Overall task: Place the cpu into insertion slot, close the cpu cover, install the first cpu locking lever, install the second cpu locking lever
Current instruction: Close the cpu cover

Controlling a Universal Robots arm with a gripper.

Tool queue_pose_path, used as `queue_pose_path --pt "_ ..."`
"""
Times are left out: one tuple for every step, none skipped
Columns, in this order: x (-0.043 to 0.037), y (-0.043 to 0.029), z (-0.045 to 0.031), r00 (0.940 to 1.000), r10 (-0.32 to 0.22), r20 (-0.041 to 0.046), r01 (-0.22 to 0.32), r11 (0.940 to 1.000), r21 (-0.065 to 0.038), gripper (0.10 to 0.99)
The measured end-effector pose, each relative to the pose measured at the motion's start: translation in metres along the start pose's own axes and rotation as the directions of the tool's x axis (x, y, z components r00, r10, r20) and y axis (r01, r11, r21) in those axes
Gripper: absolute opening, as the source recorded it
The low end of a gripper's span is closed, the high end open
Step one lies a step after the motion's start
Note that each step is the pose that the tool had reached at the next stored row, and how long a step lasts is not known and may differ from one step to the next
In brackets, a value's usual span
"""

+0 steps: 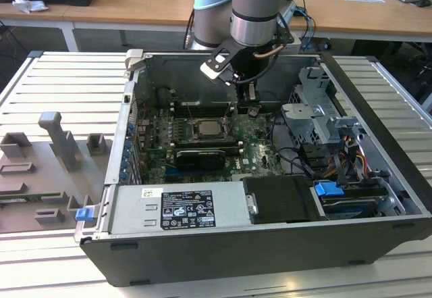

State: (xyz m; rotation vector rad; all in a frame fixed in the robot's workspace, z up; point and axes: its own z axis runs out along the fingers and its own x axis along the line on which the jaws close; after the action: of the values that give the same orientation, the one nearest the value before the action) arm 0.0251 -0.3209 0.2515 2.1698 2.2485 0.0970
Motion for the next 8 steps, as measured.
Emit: queue_pose_path --pt "0.0 -0.0005 0.0 1.0 0.0 0.0 0.0 1.0 0.0 0.106" --pt "0.0 -0.001 0.0 1.0 0.0 0.0 0.0 1.0 0.0 0.106" --pt "0.0 -0.0015 -0.0001 1.0 0.0 -0.0001 0.0 1.0 0.0 0.106" --pt "0.0001 -0.0019 -0.0001 1.0 0.0 0.0 0.0 1.0 0.0 0.106" --pt "0.0001 -0.0021 -0.0001 1.0 0.0 0.0 0.0 1.0 0.0 0.106" --pt "0.0001 -0.0024 -0.0001 1.0 0.0 -0.0001 0.0 1.0 0.0 0.106" --pt "0.0001 -0.0029 -0.0001 1.0 0.0 0.0 0.0 1.0 0.0 0.106" --pt "0.0001 -0.0036 -0.0002 1.0 0.0 0.0 0.0 1.0 0.0 0.106"
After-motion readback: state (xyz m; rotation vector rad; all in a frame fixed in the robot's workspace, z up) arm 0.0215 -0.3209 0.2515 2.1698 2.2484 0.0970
